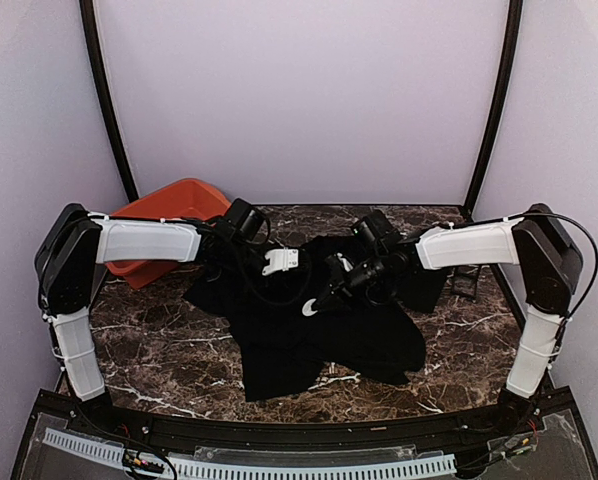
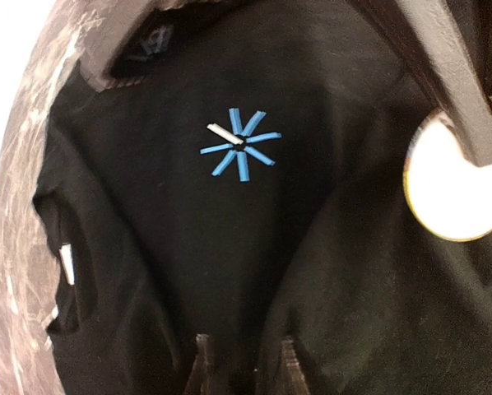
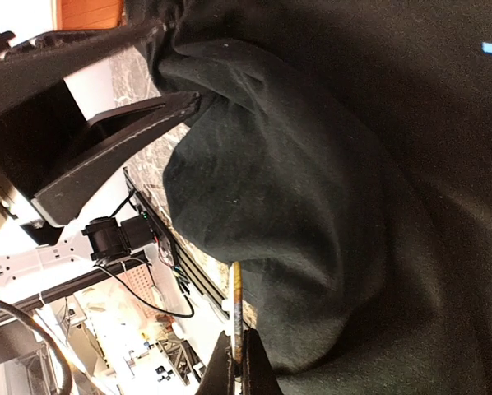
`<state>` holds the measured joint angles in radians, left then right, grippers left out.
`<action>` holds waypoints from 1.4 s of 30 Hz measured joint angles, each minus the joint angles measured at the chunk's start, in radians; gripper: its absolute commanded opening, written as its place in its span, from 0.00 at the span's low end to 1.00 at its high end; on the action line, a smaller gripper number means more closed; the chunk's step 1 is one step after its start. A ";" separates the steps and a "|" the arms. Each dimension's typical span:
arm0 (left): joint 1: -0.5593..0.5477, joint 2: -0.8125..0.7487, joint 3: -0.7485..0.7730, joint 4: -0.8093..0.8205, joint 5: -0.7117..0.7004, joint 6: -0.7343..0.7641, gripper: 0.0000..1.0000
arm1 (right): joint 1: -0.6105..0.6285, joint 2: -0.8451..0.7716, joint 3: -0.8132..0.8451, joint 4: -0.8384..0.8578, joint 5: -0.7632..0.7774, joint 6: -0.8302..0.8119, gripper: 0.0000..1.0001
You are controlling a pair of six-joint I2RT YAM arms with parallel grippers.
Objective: Pin the brooch onto the clothing
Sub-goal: Pick up the clothing with brooches at the center of the board.
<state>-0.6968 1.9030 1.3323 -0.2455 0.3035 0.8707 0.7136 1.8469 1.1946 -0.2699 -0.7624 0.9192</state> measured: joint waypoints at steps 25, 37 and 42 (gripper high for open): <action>0.000 0.117 0.087 -0.150 -0.054 0.044 0.01 | 0.000 0.000 -0.002 0.010 -0.004 0.002 0.00; 0.000 0.092 0.084 -0.141 -0.048 -0.003 0.01 | 0.000 0.052 0.028 0.010 -0.005 0.003 0.00; -0.013 0.003 0.053 -0.124 -0.057 -0.051 0.01 | 0.000 0.109 0.052 0.032 -0.019 0.036 0.00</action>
<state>-0.7097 1.9064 1.3853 -0.3691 0.2466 0.8192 0.7132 1.9560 1.2469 -0.2375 -0.7818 0.9554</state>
